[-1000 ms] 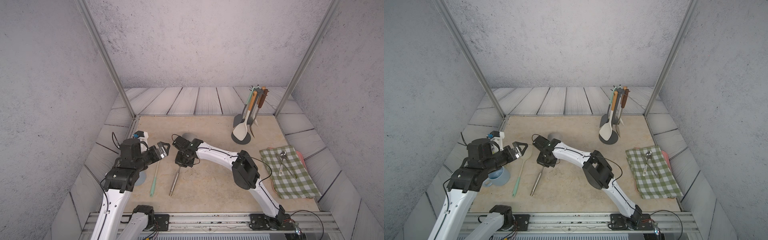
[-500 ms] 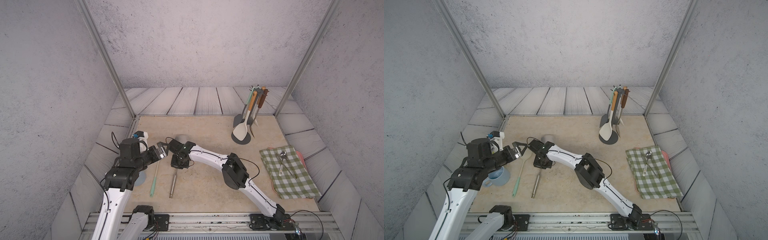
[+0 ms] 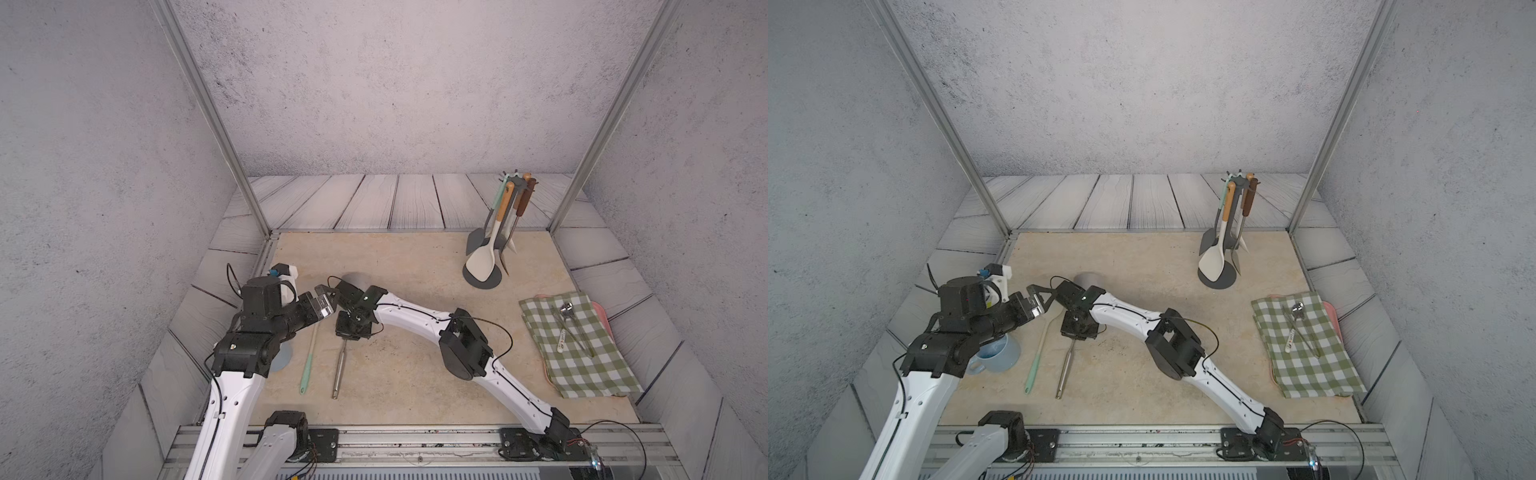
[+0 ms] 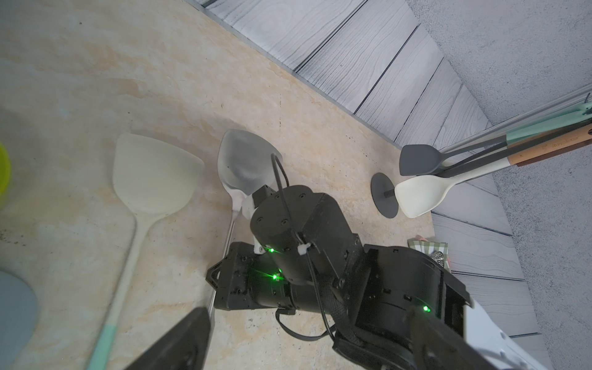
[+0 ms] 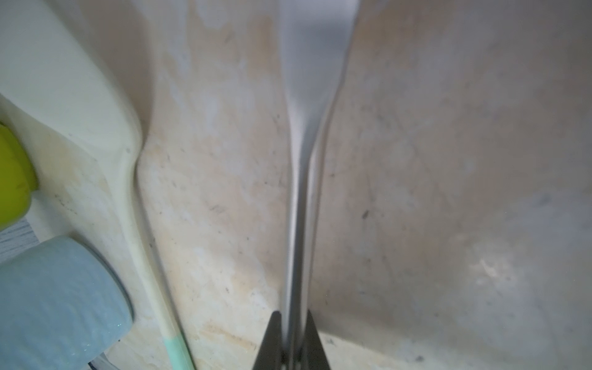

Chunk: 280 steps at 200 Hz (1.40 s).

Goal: Take the spatula off the kitchen utensil rack
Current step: Place the spatula at the center of the board.

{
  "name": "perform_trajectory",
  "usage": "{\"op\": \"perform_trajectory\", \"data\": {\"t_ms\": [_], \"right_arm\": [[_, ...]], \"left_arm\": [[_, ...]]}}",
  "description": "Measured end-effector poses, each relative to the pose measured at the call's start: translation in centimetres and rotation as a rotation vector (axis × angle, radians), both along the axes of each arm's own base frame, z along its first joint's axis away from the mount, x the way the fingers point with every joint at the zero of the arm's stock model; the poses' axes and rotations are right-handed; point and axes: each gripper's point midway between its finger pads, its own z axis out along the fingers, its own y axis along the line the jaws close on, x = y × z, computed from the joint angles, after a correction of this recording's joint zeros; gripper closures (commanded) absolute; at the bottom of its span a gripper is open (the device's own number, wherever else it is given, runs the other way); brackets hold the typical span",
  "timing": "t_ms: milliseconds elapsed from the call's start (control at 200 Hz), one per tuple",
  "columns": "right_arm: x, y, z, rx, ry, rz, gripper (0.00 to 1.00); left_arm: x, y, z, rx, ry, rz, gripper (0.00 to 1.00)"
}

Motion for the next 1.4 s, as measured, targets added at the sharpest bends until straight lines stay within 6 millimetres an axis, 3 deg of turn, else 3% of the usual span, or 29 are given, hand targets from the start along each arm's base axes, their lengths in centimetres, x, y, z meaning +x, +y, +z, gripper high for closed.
{"op": "perform_trajectory", "data": {"t_ms": [235, 465, 926, 1271, 1401], "right_arm": [[-0.9, 0.8, 0.0, 0.027, 0.018, 0.029, 0.96], [-1.1, 1.7, 0.2, 0.065, 0.018, 0.043, 0.69], [-1.1, 2.1, 0.4, 0.1, 0.008, 0.047, 0.68], [-1.7, 0.2, 0.4, 0.055, 0.0, 0.043, 0.68], [-2.0, -1.7, 1.4, 0.024, -0.035, 0.048, 0.68]], "left_arm": [[0.2, 0.1, 0.2, -0.009, -0.01, 0.002, 0.01], [0.2, 0.4, 0.2, -0.009, -0.01, 0.005, 0.01], [-0.2, 0.5, 0.4, -0.014, -0.013, 0.007, 0.01], [-0.4, 0.7, 0.4, -0.011, -0.016, 0.007, 0.01], [-0.6, 0.7, 0.6, -0.007, -0.023, 0.004, 0.01]]}}
